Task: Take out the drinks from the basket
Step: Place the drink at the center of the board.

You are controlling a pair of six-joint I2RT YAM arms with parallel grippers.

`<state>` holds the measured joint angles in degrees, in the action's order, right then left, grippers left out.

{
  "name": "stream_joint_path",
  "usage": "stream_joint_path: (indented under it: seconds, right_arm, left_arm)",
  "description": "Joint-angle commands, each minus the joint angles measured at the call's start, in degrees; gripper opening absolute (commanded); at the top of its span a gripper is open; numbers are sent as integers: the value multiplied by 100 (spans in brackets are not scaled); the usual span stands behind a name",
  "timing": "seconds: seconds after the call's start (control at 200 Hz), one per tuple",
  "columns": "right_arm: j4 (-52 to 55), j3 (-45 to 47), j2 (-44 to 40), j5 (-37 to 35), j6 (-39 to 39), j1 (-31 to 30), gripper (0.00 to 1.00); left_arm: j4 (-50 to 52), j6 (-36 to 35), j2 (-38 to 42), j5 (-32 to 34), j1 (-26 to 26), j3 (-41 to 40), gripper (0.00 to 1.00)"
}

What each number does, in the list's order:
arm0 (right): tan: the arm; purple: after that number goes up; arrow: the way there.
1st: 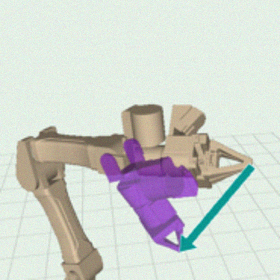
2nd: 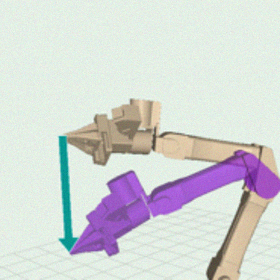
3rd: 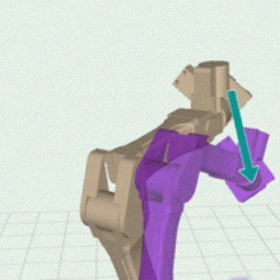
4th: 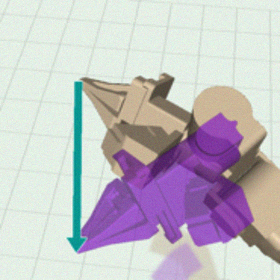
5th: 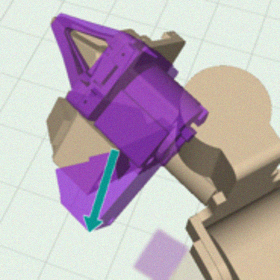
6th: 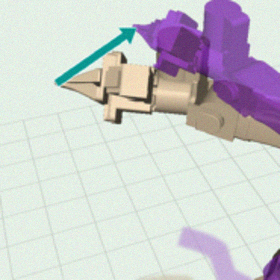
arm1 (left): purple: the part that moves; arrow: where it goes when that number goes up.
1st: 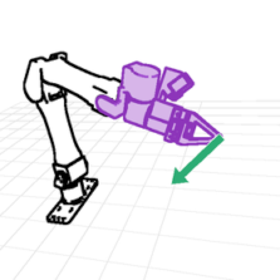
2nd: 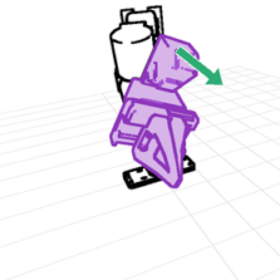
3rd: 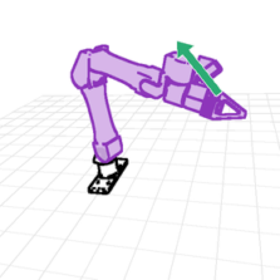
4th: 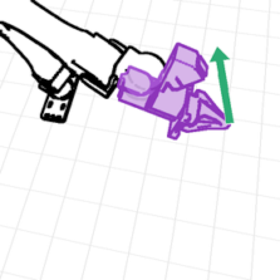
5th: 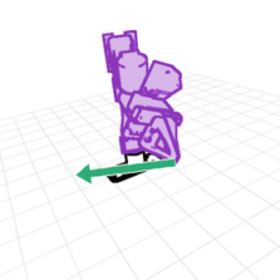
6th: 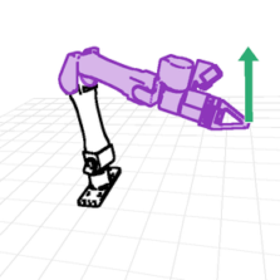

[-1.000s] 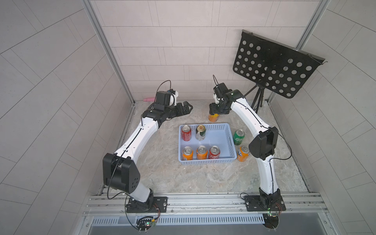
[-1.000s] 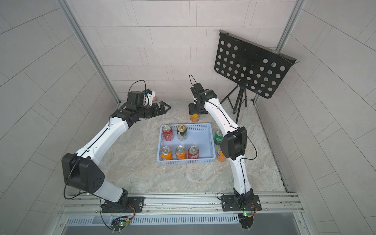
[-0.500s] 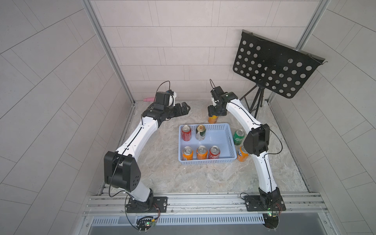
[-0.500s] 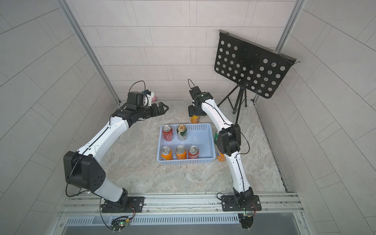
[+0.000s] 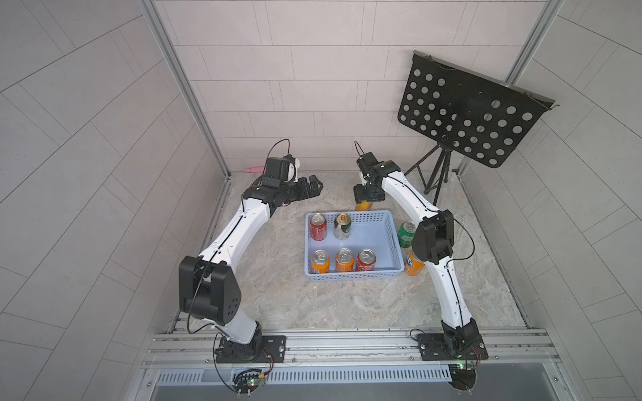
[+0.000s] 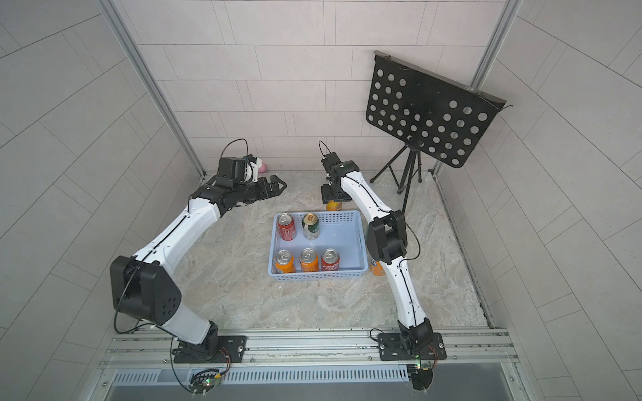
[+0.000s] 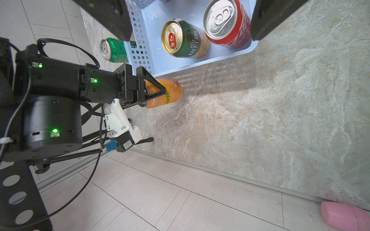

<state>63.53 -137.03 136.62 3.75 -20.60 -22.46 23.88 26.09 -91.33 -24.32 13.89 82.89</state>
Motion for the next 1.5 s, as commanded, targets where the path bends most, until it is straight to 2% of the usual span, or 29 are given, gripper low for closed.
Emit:
stream_joint_path:
  seconds: [0.0,0.345,0.52,0.61,0.825,0.961,1.071,1.276,1.491]
  right_arm:
    - [-11,-235,38,-238,82,-63,26]
    - [-6,-215,231,-204,45,-82,29]
    - [-33,-215,304,-181,12,-96,35]
    - [-33,-214,328,-173,12,-92,42]
    - [11,-221,297,-127,16,-97,70]
    - [2,-233,221,-91,3,-97,83]
    - [-24,-234,148,-88,1,-83,89]
    - [51,-229,-80,-370,-29,-9,93]
    - [12,160,-913,-700,-24,59,93]
  left_arm:
    - [31,1,-40,50,-10,-57,100]
    - [38,15,-53,31,-23,-55,100]
    - [37,19,-86,15,-23,-54,100]
    - [38,20,-93,-1,-26,-54,100]
    - [46,20,-130,-12,-20,-46,100]
    - [64,11,-150,-12,-27,-28,100]
    - [64,3,-146,-17,-27,-44,100]
    - [64,-15,-123,-20,-48,-36,100]
    - [20,-86,-18,-6,-50,-80,100]
